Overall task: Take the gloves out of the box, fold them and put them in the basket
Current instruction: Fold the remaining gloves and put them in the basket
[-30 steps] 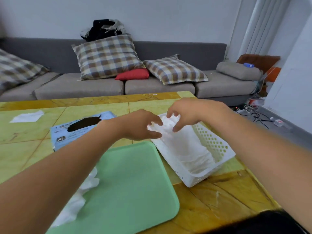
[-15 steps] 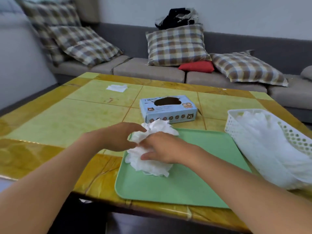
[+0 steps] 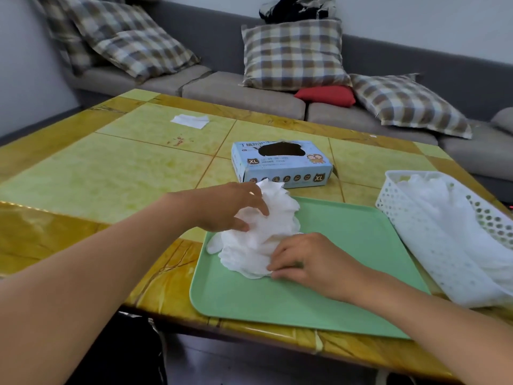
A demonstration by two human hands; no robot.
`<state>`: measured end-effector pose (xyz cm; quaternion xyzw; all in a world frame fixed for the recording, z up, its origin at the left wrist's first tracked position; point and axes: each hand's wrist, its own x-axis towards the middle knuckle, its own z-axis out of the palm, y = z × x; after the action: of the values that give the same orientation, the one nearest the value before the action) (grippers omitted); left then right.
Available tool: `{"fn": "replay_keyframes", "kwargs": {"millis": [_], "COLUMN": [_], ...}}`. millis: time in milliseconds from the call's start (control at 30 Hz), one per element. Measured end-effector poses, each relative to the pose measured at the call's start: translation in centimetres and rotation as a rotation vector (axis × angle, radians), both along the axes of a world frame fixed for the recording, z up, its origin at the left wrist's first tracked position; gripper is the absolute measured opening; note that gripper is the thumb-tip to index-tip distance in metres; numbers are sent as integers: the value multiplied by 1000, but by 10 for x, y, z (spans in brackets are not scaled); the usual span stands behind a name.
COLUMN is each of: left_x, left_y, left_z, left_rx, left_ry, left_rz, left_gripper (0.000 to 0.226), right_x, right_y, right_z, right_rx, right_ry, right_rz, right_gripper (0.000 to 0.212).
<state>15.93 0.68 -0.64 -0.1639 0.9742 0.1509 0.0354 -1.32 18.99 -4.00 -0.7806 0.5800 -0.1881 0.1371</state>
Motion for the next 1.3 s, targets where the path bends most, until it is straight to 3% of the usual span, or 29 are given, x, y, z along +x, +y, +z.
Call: {"fn": "replay_keyframes", "kwargs": {"millis": [100,267,367,467,567,667,733,833,867,967,1033,1133,1300], "left_x": [-5,-13,-12,-4,-4,-16,-19,-19,-20,-21,-31,-64,-99], "left_y": [0,-1,-3,-3,9,17,15,11,11,25,50,109,146], "left_z": [-10,-14,-10,-4,-3,-16,-21,-19,-17,3,22,49,59], "left_rx": [-29,38,117,138,12,-137,-130,-72,-68,-45,74,462,843], "left_ry": [-15,61,62,31,41,102,105,59,33,71,323,630,593], "left_rz": [6,53,71,104,95,76,128,219,234,248,227,245,222], "left_gripper": [40,53,57,86,113,90,74,66,71,97,88,57,49], "right_x": [-10,-27,-44,-60,-64,-72,-84,-96,-100,-106,-106,-101,-89], "right_y": [10,34,44,44,39,45,56,69,72,71,69,64,57], "right_z": [8,25,29,26,29,49,67,93,98,99,99,102,104], "right_rx": [128,246,257,346,407,569,664,532,462,400,407,375,309], "right_ry": [-174,-342,-618,-972,-1188,-1217,-1195,-1329,-1399,-1468,-1449,-1480,-1546], "right_rz": [-54,-165,-265,-444,-517,-448,-328,-378,-442,-565,-600,-585,-470], "right_gripper": [9,4,5,22,36,32,37,26,18,23,23,34,44]}}
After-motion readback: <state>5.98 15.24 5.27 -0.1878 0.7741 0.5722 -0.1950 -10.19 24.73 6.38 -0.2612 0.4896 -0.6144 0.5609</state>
